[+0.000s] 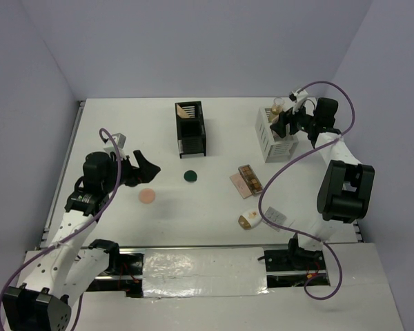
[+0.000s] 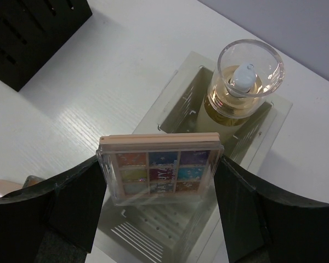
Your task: Organize the makeup
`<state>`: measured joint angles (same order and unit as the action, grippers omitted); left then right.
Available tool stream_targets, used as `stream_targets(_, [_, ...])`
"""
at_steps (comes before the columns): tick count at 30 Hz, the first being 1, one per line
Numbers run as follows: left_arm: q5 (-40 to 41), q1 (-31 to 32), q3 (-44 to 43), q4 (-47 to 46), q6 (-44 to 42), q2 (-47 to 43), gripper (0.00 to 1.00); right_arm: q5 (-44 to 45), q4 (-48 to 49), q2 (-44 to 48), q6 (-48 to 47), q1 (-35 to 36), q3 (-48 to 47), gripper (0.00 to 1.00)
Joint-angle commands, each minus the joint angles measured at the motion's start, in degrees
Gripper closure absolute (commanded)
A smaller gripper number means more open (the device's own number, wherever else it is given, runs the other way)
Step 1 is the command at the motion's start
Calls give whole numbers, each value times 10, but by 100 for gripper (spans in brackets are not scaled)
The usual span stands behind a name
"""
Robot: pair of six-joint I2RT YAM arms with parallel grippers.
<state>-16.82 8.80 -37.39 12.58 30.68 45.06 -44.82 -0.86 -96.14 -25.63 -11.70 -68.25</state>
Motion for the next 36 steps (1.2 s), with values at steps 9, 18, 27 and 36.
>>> stream_targets(9, [-12, -2, -15, -23, 10, 4, 1, -20, -42, -6, -55, -11, -30, 45])
stream_targets(18, [-53, -2, -4, -53, 20, 13, 2, -4, -33, 25, -61, -11, 2, 12])
stream_targets(27, [-67, -2, -1, -57, 21, 12, 8, 3, -51, 82, -50, -12, 8, 4])
stream_targets(36, [-119, 10, 35, -119, 47, 21, 92, -111, -321, 177, -221, -11, -37, 9])
